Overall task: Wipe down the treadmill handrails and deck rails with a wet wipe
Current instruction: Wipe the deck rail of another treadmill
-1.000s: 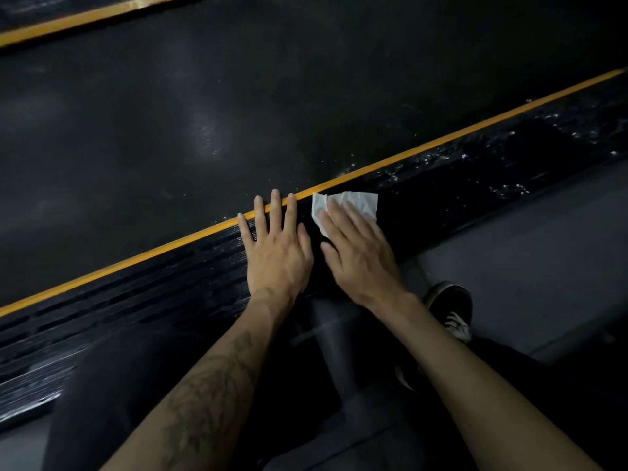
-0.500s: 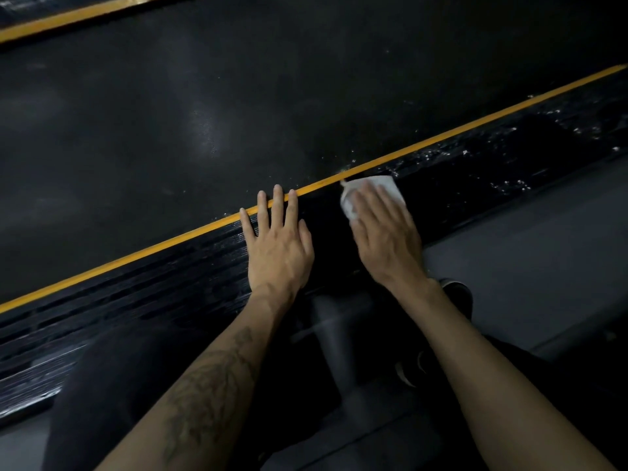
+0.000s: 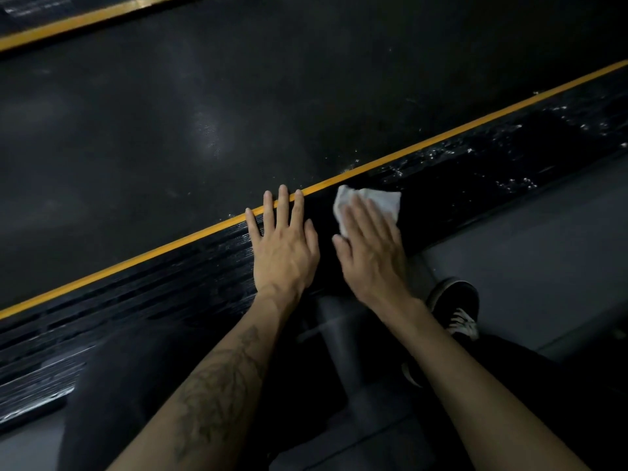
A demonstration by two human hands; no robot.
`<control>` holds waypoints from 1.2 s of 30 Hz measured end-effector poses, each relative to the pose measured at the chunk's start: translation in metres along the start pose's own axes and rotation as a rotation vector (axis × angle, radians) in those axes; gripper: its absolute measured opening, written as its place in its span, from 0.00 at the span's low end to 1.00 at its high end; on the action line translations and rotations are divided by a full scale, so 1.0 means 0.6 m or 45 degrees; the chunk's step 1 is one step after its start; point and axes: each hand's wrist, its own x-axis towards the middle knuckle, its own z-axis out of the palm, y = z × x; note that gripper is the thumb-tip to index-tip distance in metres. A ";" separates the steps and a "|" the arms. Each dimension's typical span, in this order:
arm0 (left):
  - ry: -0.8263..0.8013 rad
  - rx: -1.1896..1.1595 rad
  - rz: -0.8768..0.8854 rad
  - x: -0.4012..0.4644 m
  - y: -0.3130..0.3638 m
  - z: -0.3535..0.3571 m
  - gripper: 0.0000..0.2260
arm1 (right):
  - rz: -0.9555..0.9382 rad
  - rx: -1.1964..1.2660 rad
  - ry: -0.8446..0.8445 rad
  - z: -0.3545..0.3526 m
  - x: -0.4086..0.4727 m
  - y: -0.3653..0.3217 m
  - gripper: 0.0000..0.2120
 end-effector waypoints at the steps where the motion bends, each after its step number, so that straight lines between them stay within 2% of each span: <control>1: -0.005 -0.004 0.001 0.000 0.000 0.000 0.25 | -0.110 -0.012 -0.040 0.003 -0.008 -0.003 0.28; 3: -0.002 0.000 0.003 -0.001 -0.001 0.000 0.25 | -0.280 -0.064 -0.109 -0.003 -0.008 0.018 0.27; 4: 0.004 0.007 0.008 0.000 -0.001 0.001 0.25 | -0.286 -0.075 -0.105 -0.009 -0.003 0.033 0.27; 7: 0.016 0.008 0.014 0.000 0.000 0.000 0.25 | -0.001 -0.031 -0.046 -0.022 0.013 0.052 0.28; 9: 0.010 0.008 0.012 0.000 0.001 -0.001 0.25 | 0.119 -0.037 -0.035 -0.016 0.012 0.026 0.31; 12: -0.001 0.021 0.021 0.001 0.000 -0.001 0.26 | -0.060 -0.028 -0.054 0.001 -0.013 -0.005 0.30; 14: 0.003 0.015 0.029 0.000 0.001 0.000 0.25 | -0.262 -0.049 -0.088 -0.002 -0.021 0.015 0.27; 15: 0.010 0.013 0.040 0.000 0.001 0.000 0.25 | -0.286 -0.071 -0.092 -0.006 -0.018 0.031 0.27; 20: 0.029 -0.001 0.080 0.001 0.001 -0.001 0.25 | 0.129 -0.015 -0.017 -0.025 0.005 0.041 0.31; 22: 0.024 -0.001 0.088 0.002 0.002 0.000 0.24 | 0.059 -0.003 0.021 -0.015 -0.011 0.011 0.30; 24: 0.020 -0.012 0.089 0.002 0.002 0.002 0.25 | -0.153 -0.007 0.016 -0.004 -0.034 0.001 0.28; 26: 0.033 -0.027 0.091 0.001 0.001 0.003 0.25 | -0.310 -0.033 -0.016 -0.006 -0.034 0.026 0.26; 27: 0.041 -0.030 0.095 0.001 0.002 0.003 0.25 | -0.305 -0.044 -0.016 -0.010 -0.027 0.043 0.26; 31: 0.042 -0.021 0.117 0.001 0.002 0.001 0.25 | 0.086 -0.004 0.062 -0.021 -0.004 0.058 0.28; 32: 0.038 -0.019 0.120 0.002 0.002 0.000 0.26 | 0.107 0.016 0.075 -0.017 -0.008 0.043 0.29; 36: 0.037 -0.016 0.147 0.000 0.002 -0.001 0.25 | -0.232 -0.045 0.021 -0.006 -0.036 0.034 0.27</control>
